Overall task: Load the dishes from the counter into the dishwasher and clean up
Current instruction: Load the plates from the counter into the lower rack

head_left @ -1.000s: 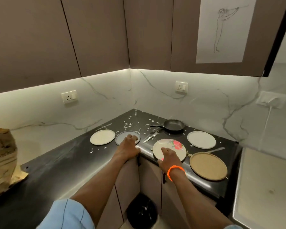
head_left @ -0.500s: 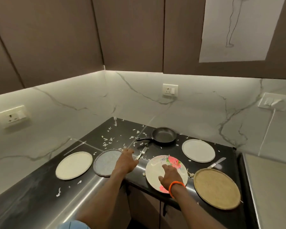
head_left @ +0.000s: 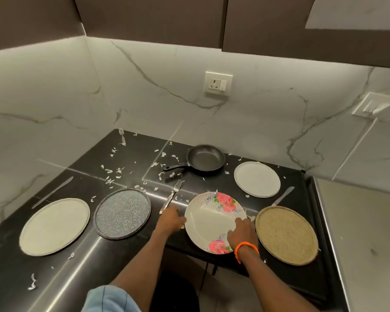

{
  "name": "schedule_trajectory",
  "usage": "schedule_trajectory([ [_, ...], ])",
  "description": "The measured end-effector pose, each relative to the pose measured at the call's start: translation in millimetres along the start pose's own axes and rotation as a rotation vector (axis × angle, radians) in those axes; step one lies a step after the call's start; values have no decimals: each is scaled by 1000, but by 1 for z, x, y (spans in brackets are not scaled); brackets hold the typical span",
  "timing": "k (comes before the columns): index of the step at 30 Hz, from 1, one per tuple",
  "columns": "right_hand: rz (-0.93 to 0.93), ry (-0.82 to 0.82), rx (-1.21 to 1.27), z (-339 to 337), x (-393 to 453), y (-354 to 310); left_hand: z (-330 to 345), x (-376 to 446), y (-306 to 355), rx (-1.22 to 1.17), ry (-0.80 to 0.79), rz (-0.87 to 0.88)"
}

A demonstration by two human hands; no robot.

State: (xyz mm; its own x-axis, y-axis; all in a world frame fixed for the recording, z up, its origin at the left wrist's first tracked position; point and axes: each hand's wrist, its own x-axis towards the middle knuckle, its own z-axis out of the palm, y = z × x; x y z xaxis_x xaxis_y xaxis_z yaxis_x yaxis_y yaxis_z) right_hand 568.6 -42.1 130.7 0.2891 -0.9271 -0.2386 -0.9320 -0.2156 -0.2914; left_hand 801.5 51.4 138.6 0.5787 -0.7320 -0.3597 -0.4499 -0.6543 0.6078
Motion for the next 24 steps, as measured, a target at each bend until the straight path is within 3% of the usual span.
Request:
schedule_trajectory([
  [4,162,0,108,15,3,12,22,11,-5,-91,-58,-48],
  [13,276,-6,387,19,27,21,40,30,9,-397,-76,-251],
  [19,348,-74,525,17,46,44,36,49,31,-489,-76,-269],
  [24,390,-19,592,3,43,49,27,55,54,-609,-154,-226],
])
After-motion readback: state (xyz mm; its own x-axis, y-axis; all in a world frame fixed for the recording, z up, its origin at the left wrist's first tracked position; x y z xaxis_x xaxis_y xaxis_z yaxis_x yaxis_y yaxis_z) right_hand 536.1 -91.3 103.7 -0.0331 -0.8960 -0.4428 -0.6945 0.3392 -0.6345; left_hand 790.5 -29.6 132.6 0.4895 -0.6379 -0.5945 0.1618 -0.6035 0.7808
